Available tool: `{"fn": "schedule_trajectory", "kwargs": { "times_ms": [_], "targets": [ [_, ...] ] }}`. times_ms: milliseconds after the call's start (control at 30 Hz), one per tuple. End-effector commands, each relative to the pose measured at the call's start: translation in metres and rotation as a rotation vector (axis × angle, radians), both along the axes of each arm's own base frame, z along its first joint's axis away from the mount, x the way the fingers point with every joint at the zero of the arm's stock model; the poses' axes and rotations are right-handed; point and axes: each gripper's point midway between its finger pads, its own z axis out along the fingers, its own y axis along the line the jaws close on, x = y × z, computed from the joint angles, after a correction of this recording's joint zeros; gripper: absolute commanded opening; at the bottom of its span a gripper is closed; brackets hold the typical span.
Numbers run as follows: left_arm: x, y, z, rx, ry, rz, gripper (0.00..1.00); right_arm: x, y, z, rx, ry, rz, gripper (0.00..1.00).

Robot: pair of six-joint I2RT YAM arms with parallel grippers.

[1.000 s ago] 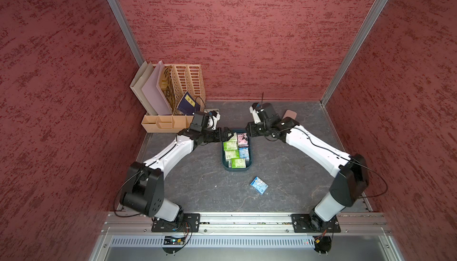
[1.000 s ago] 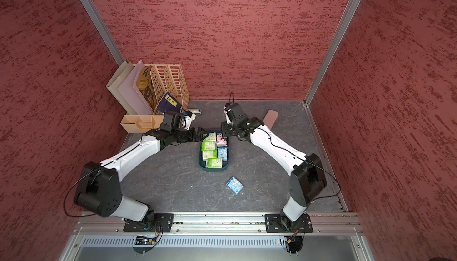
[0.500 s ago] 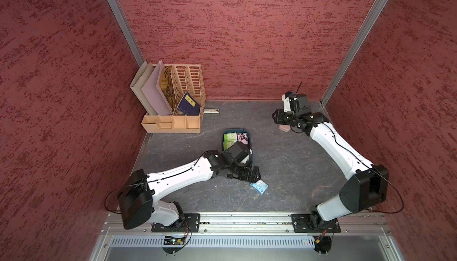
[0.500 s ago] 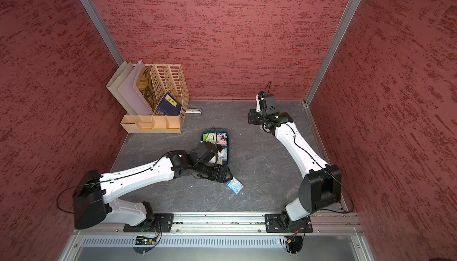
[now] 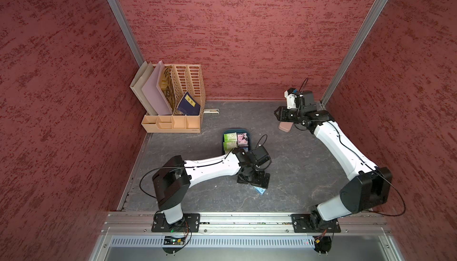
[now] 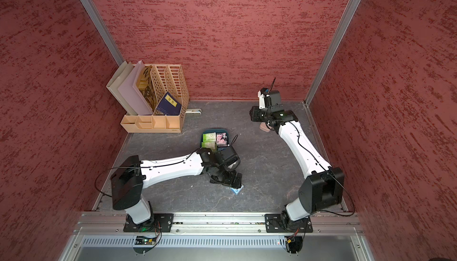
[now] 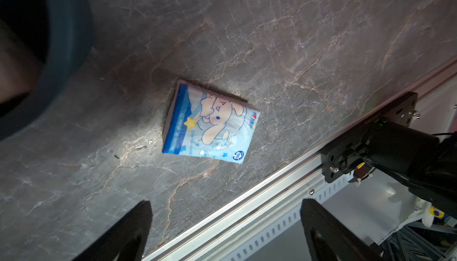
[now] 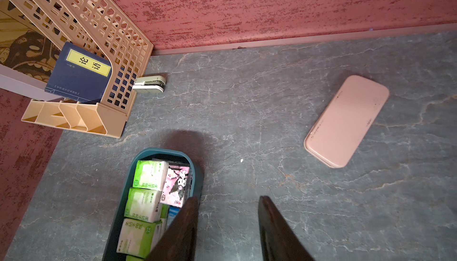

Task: Put the pocket tissues into the storage box
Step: Pick up the pocket tissues from the center of the board.

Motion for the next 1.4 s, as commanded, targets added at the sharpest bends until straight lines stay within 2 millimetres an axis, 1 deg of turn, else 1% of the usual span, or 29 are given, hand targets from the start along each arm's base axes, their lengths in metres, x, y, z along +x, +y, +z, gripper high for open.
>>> {"fn": "schedule_trajectory", "kwargs": {
  "times_ms": [0,100,233,333,400,467,600,633,667,700,767,800,867,933,1000,1067,1100,1233,1300,1367],
  "targets": [
    [-0.003,-0.001,-0.006,0.027,0.011,-0.068,0.96,-0.005,-0.004,0.009,0.017,-0.031,0.009,0.44],
    [0.003,-0.003,-0.013,0.016,0.015,-0.091,0.94,-0.007,-0.005,0.008,0.023,-0.036,0.010,0.44],
    [0.013,0.000,-0.019,-0.012,0.023,-0.076,0.92,-0.009,-0.006,0.003,0.016,-0.020,0.013,0.44],
    [0.017,-0.001,-0.028,-0.023,0.054,-0.077,0.83,-0.011,-0.007,0.001,0.013,-0.017,0.014,0.44],
    [0.021,-0.001,-0.032,-0.018,0.053,-0.084,0.85,-0.011,-0.008,-0.002,0.010,-0.012,0.012,0.44],
    [0.022,-0.003,-0.036,-0.028,0.069,-0.096,0.86,-0.012,-0.008,-0.002,0.010,-0.007,0.015,0.44],
    [0.022,-0.004,-0.042,-0.042,0.091,-0.102,0.81,-0.014,-0.011,-0.003,-0.012,0.002,0.015,0.44],
    [0.022,-0.004,-0.043,-0.045,0.097,-0.102,0.79,-0.014,-0.012,-0.003,-0.018,0.002,0.015,0.44],
    [0.022,-0.004,-0.045,-0.046,0.104,-0.104,0.78,-0.018,-0.014,0.008,-0.017,-0.025,0.013,0.44],
    [0.024,-0.004,-0.046,-0.047,0.105,-0.104,0.78,-0.019,-0.015,0.009,-0.019,-0.026,0.012,0.44],
    [0.023,-0.005,-0.050,-0.051,0.121,-0.108,0.75,-0.019,-0.017,0.009,-0.023,-0.024,0.009,0.45],
    [0.022,-0.005,-0.052,-0.053,0.128,-0.111,0.72,-0.019,-0.017,0.008,-0.025,-0.021,0.010,0.45],
    [0.022,-0.006,-0.053,-0.059,0.140,-0.114,0.59,-0.018,-0.018,0.007,-0.029,-0.016,0.009,0.45],
    [0.022,-0.005,-0.056,-0.063,0.157,-0.113,0.38,-0.018,-0.018,0.004,-0.033,-0.009,0.010,0.45],
    [0.022,-0.004,-0.056,-0.065,0.164,-0.109,0.20,-0.018,-0.019,0.003,-0.037,-0.005,0.009,0.45],
    [0.022,-0.003,-0.059,-0.062,0.179,-0.100,0.03,-0.018,-0.020,0.002,-0.043,0.001,0.006,0.45],
    [0.021,-0.002,-0.061,-0.060,0.193,-0.094,0.00,-0.018,-0.020,0.001,-0.045,0.001,0.005,0.45],
    [0.022,-0.002,-0.061,-0.059,0.197,-0.098,0.00,-0.019,-0.023,0.002,-0.056,0.001,0.003,0.45],
    [0.025,-0.002,-0.054,-0.065,0.162,-0.107,0.00,-0.021,-0.023,0.005,-0.057,-0.003,0.011,0.45],
    [0.030,-0.004,-0.037,-0.096,0.095,-0.136,0.00,-0.023,-0.020,0.008,-0.049,-0.007,0.031,0.45]
  ]
}}
